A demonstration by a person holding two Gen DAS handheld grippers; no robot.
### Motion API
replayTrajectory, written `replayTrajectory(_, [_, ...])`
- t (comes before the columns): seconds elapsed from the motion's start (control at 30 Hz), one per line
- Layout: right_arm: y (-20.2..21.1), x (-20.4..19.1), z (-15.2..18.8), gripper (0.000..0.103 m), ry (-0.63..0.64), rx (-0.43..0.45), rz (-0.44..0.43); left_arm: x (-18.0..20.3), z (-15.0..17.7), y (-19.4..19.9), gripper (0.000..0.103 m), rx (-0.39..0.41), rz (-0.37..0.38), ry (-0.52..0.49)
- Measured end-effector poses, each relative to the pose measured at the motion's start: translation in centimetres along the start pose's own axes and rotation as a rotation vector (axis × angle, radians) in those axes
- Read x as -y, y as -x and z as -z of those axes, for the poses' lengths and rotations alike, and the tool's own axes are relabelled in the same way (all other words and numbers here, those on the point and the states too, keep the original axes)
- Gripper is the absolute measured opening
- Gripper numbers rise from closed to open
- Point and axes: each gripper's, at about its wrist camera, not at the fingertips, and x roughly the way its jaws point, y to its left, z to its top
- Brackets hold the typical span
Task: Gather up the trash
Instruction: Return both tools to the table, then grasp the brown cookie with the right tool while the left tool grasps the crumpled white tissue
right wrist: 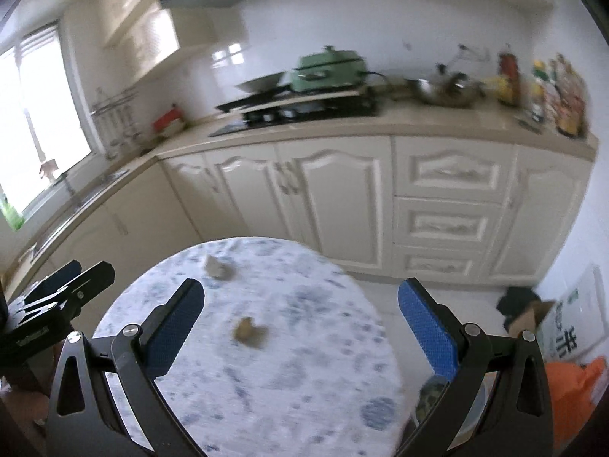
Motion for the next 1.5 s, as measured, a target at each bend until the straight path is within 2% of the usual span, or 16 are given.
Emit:
replayTrajectory(0.17, [-2.5,-4.0,0.8,0.103,0.089,-0.043,-0.045,-2.4,0.8,0.5,0.102,0.007,-0.066,0.01])
replayTrajectory(0.43, [-8.5,-5.7,3.6,0.103,0.124,-0.167,-0.052,-4.9,2.2,-2.5,0.102,-0.056,-0.101,0.063])
replayTrajectory(0.7, [-15.1,-5.6,6.8,0.088,0.122,-0.314,-0.046,-6.6,2.2,-8.1,0.102,-0.142,-0.124,0.078])
replayTrajectory(0.8, [-16.9,-5.6,7.7,0.076,0.131,-0.349,-0.046,-6.9,2.4,-10.2,0.102,-0.172,-0.124,0.078])
replayTrajectory(0.93, [-18.7,-5.8,8.6,0.047,0.16,-0.385,-0.051,-6.9,2.6,-12.9,0.102,-0.202,-0.124,0.073])
replayTrajectory(1.0, [-18.7,-6.1,8.7,0.038,0.195,-0.366,-0.038,-6.8,2.5,-14.2,0.102,-0.215,-0.125,0.068])
replayTrajectory(1.03, [-18.7,-6.0,8.6,0.03,0.192,-0.366,-0.044,-6.8,2.4,-14.9,0.102,-0.221,-0.126,0.064])
replayTrajectory(1.23, [-19.1,-5.2,7.7,0.03,0.172,-0.368,-0.09,-6.0,1.9,-18.9,0.102,-0.235,-0.12,0.038])
replayTrajectory(1.5, [-21.3,-4.2,5.2,0.03,0.157,-0.346,-0.103,-3.3,0.5,-25.0,0.102,-0.25,-0.117,0.008])
